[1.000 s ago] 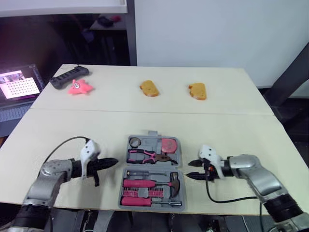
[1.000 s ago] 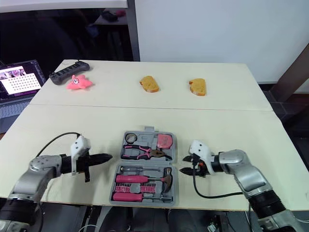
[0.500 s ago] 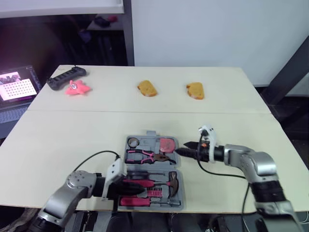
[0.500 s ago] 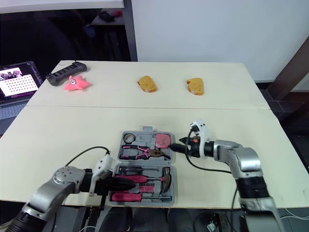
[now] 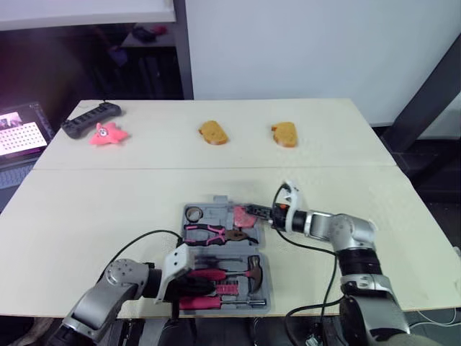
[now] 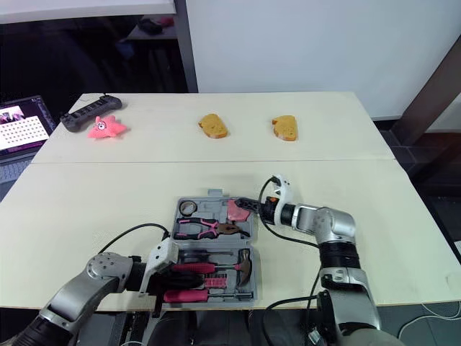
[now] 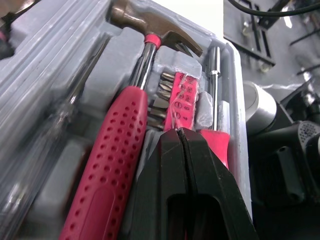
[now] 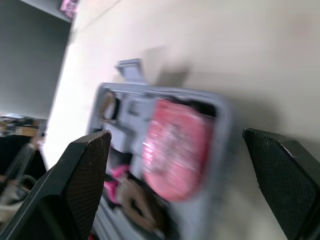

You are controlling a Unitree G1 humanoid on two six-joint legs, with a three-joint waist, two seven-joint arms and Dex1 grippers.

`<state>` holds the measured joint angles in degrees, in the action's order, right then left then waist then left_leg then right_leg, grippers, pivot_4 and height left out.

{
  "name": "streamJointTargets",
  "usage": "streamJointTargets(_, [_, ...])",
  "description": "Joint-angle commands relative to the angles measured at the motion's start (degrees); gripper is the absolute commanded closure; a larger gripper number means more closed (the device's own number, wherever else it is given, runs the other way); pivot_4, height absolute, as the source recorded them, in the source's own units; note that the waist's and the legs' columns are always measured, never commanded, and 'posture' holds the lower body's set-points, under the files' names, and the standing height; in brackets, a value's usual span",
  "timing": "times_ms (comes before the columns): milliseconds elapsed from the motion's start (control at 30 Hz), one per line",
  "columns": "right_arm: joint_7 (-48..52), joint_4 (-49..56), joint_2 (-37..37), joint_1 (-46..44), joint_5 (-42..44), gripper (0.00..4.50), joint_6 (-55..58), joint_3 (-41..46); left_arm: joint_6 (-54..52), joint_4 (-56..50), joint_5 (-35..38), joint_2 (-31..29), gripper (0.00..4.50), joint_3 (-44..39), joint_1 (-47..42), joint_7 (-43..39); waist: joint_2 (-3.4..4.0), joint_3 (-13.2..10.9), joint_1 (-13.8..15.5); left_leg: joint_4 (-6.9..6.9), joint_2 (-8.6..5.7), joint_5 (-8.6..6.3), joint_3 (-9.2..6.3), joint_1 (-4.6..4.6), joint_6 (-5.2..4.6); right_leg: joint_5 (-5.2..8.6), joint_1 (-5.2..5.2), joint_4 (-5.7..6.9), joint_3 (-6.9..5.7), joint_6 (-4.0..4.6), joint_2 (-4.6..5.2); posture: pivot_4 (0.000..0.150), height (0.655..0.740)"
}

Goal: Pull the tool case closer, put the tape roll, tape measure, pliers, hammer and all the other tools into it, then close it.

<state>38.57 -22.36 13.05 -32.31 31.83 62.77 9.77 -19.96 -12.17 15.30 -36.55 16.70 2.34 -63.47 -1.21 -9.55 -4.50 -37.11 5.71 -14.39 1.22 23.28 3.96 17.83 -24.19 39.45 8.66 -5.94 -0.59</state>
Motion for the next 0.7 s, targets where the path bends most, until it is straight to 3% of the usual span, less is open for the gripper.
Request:
streamJointTargets(33, [4.1, -2.2, -1.6, -0.9, 2.2, 0.03, 1.1, -1.8, -1.8, 0.7, -2.1, -0.5, 4.5, 1.4, 1.1, 2.1, -0.01, 0.0, 0.0, 0.0, 0.0, 0.0, 0.0, 0.0, 0.0, 0.0, 0.01, -0.01, 0.0, 0.0, 0.0, 0.15, 0.715])
streamJointTargets(333, [9.4, -2.8, -2.9, -2.7, 8.8, 0.03, 1.0, 4.5, -3.1, -0.6, -0.3, 0.1, 4.5, 0.2, 1.9, 3.7, 0.07, 0.0, 0.1, 0.01, 0.0, 0.0, 0.0, 0.02, 0.0, 0.01, 0.0, -0.01, 0.0, -0.01, 0.0, 0.15, 0.715])
streamJointTargets(700, [15.1, 6.7, -0.6, 2.0, 14.6, 0.03, 3.7, 2.2, -2.6, -4.4, 3.1, 1.3, 4.5, -5.8, 5.1, 8.2, 0.07, 0.0, 0.3, 0.02, 0.0, 0.0, 0.0, 0.03, 0.0, 0.01, -0.05, -0.02, 0.0, -0.01, 0.0, 0.15, 0.715])
